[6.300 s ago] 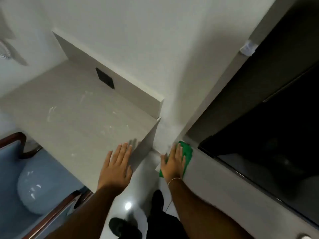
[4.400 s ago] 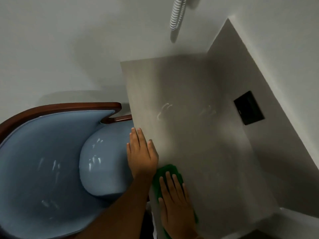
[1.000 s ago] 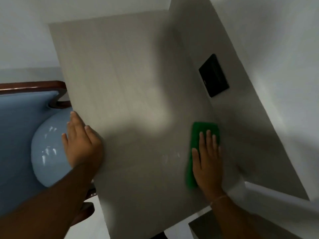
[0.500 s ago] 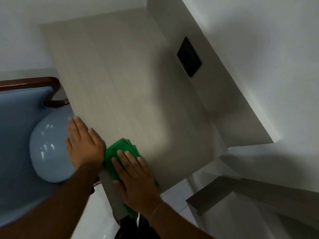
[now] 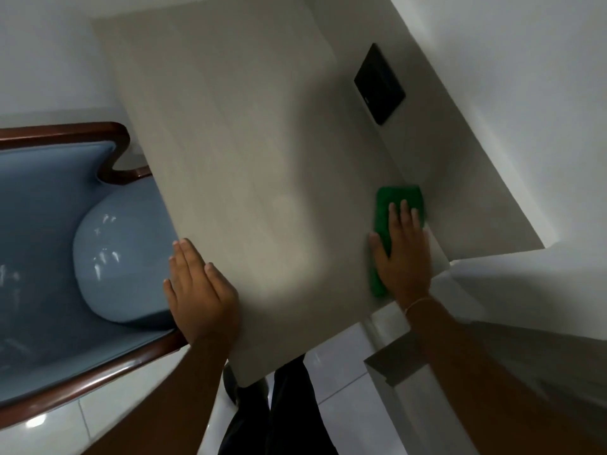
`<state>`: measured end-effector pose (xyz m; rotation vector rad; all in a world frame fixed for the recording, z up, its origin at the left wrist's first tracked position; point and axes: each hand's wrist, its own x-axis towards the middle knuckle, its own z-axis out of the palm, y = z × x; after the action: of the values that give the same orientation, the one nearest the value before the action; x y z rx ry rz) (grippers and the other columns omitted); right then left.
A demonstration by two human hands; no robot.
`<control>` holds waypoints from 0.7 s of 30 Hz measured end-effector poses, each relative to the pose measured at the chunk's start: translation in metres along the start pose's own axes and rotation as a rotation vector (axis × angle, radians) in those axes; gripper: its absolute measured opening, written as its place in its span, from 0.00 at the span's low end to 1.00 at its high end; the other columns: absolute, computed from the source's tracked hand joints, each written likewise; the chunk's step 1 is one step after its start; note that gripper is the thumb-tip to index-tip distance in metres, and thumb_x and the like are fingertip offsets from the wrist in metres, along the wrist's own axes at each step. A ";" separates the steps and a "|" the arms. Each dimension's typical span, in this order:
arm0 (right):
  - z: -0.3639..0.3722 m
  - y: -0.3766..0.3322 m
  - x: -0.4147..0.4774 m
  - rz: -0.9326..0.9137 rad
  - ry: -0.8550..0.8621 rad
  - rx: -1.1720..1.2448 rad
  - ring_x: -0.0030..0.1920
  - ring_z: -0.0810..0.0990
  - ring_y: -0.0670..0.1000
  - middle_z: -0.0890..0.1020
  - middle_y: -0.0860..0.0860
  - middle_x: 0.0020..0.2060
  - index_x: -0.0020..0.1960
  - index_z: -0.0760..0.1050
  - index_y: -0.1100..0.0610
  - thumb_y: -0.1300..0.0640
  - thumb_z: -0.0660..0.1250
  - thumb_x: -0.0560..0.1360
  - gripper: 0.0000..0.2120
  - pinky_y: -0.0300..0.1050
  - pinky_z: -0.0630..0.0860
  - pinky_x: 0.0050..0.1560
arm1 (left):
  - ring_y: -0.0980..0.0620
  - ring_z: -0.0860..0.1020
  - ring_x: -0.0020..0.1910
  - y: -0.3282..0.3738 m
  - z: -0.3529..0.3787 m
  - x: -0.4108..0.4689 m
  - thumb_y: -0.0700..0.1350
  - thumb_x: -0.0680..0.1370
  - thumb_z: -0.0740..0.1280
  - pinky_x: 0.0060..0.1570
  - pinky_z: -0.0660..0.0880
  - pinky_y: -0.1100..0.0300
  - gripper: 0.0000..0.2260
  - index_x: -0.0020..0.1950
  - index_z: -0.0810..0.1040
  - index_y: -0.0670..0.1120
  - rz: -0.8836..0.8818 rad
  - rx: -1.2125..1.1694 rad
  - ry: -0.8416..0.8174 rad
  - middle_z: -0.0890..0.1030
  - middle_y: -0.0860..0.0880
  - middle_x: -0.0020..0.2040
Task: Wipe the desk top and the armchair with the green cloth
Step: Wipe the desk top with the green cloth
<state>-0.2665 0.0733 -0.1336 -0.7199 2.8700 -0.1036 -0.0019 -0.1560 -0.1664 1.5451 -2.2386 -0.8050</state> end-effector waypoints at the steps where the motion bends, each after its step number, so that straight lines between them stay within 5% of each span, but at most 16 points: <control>1: 0.006 -0.019 -0.014 -0.004 0.005 0.000 0.85 0.49 0.58 0.50 0.53 0.85 0.85 0.44 0.50 0.33 0.45 0.84 0.36 0.65 0.55 0.83 | 0.45 0.58 0.87 -0.001 0.000 0.000 0.49 0.88 0.50 0.85 0.54 0.39 0.27 0.88 0.52 0.49 -0.001 -0.009 -0.007 0.59 0.45 0.88; 7: 0.056 -0.177 -0.141 -0.436 -0.036 0.121 0.86 0.47 0.53 0.48 0.49 0.86 0.86 0.46 0.47 0.38 0.48 0.85 0.33 0.58 0.48 0.83 | 0.43 0.58 0.87 0.005 -0.007 -0.002 0.51 0.88 0.48 0.85 0.53 0.37 0.28 0.88 0.53 0.45 -0.038 0.017 -0.032 0.59 0.44 0.88; 10: 0.062 -0.202 -0.161 -0.468 -0.028 0.105 0.85 0.49 0.51 0.49 0.46 0.86 0.86 0.47 0.47 0.41 0.50 0.84 0.32 0.56 0.48 0.82 | 0.42 0.58 0.87 0.003 -0.012 -0.003 0.53 0.87 0.47 0.84 0.52 0.36 0.29 0.88 0.53 0.46 -0.060 0.016 -0.057 0.61 0.45 0.88; 14: 0.048 -0.194 -0.154 -0.471 -0.045 0.124 0.82 0.63 0.50 0.64 0.46 0.83 0.82 0.62 0.48 0.42 0.54 0.83 0.29 0.53 0.58 0.78 | 0.38 0.63 0.85 0.016 -0.021 -0.005 0.54 0.85 0.47 0.82 0.56 0.34 0.31 0.87 0.57 0.42 -0.083 0.032 -0.091 0.65 0.41 0.86; 17: 0.037 -0.201 -0.149 -0.469 -0.102 0.201 0.70 0.80 0.47 0.80 0.44 0.71 0.68 0.81 0.45 0.48 0.57 0.81 0.21 0.49 0.68 0.69 | 0.31 0.75 0.75 0.034 -0.038 -0.008 0.52 0.84 0.51 0.72 0.69 0.30 0.31 0.83 0.66 0.36 -0.072 0.063 -0.094 0.74 0.34 0.79; 21: 0.034 -0.192 -0.139 -0.541 0.060 0.093 0.62 0.84 0.44 0.87 0.40 0.59 0.63 0.78 0.44 0.52 0.49 0.86 0.19 0.47 0.62 0.72 | 0.32 0.84 0.65 0.037 -0.059 -0.006 0.59 0.87 0.44 0.62 0.78 0.32 0.35 0.73 0.79 0.36 0.115 0.287 -0.071 0.82 0.35 0.71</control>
<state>-0.0507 -0.0305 -0.1235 -1.4696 2.6191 -0.3306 0.0048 -0.1566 -0.0968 1.5080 -2.5599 -0.5310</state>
